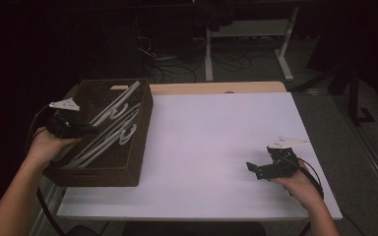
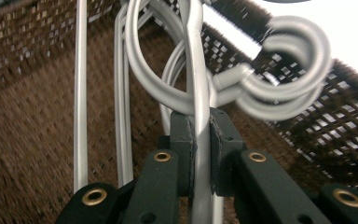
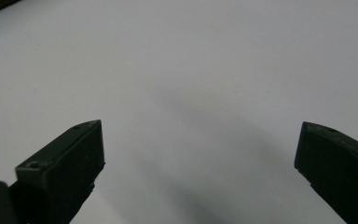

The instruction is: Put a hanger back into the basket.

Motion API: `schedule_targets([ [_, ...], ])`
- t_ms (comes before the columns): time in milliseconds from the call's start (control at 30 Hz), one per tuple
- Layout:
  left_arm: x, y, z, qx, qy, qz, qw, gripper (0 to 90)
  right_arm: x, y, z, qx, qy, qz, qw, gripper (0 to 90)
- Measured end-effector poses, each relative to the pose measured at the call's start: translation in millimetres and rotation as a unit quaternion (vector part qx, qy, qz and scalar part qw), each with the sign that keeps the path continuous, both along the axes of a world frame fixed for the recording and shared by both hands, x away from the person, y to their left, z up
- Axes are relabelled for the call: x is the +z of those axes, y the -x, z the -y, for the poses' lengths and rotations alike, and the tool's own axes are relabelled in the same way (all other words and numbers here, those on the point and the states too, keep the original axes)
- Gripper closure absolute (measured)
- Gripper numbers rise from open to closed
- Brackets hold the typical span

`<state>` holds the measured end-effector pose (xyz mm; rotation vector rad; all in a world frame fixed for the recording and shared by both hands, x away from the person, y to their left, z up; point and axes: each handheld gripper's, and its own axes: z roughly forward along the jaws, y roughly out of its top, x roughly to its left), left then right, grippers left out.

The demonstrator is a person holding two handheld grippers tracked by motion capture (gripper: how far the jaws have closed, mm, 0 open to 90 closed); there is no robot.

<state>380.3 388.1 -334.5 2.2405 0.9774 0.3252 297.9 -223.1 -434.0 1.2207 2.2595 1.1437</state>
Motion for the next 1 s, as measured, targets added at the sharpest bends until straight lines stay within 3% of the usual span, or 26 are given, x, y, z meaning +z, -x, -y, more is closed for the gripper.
schedule_targets([
  [67,-6.2,-1.9,-3.2,0.007,0.002,-0.008,0.9999,82.1,-0.5,-0.3,-1.3,0.001,0.001,-0.002,1.0000,1.2],
  [167,-14.0,-2.9,-4.4,-0.003,0.008,-0.025,0.9997,81.6,-0.7,-0.4,-2.2,0.002,0.002,-0.001,1.0000,1.3],
  [200,-14.9,-2.0,-3.9,-0.004,0.001,-0.019,0.9998,79.3,-0.5,-0.3,-2.2,0.002,0.001,-0.001,1.0000,1.2],
  [267,-14.3,-0.6,-4.9,0.002,0.002,-0.009,1.0000,64.9,-0.2,-0.2,-2.0,0.002,0.001,0.000,1.0000,1.2],
  [400,-7.6,1.3,-9.2,0.014,0.018,0.007,0.9997,53.9,0.3,0.0,-1.0,0.001,0.000,0.000,1.0000,1.3],
  [533,0.7,5.0,-6.4,0.012,0.047,0.020,0.9986,45.8,1.0,-0.1,-0.8,0.002,-0.001,0.001,1.0000,1.3],
  [700,12.0,12.9,13.8,-0.012,0.086,0.035,0.9956,37.5,2.7,-0.4,-0.8,0.002,-0.002,0.002,1.0000,1.2],
  [833,16.9,20.5,37.0,-0.038,0.104,0.046,0.9927,32.1,5.1,0.1,-1.6,0.006,-0.004,0.004,1.0000,1.3],
  [1000,18.8,30.8,63.1,-0.063,0.133,0.061,0.9872,24.5,11.9,1.5,-2.3,0.014,-0.009,0.008,0.9998,1.3],
])
